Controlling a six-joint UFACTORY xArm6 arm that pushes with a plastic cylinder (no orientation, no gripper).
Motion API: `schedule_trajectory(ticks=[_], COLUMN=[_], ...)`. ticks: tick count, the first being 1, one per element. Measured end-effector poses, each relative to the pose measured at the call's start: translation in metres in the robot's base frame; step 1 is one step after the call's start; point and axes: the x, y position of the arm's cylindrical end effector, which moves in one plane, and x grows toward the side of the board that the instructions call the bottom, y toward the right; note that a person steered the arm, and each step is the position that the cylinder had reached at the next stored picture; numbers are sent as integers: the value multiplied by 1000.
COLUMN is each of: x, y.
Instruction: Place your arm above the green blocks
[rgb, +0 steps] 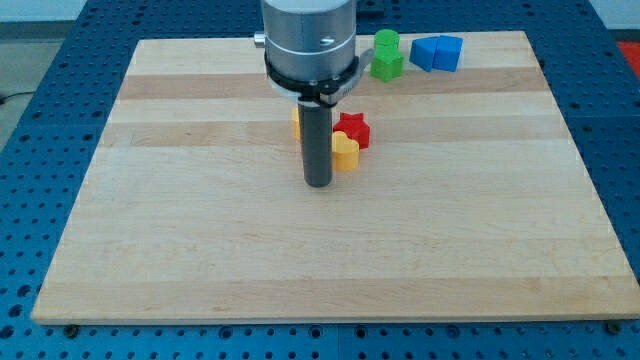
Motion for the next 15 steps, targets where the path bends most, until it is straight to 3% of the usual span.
schedule_trajectory(ticks=[2, 5, 6, 8, 9, 11, 12, 14, 15], x=[30, 32, 24, 23, -18, -58, -86, -253, -278], y=[53, 253, 293, 296, 288, 267, 309, 314, 291])
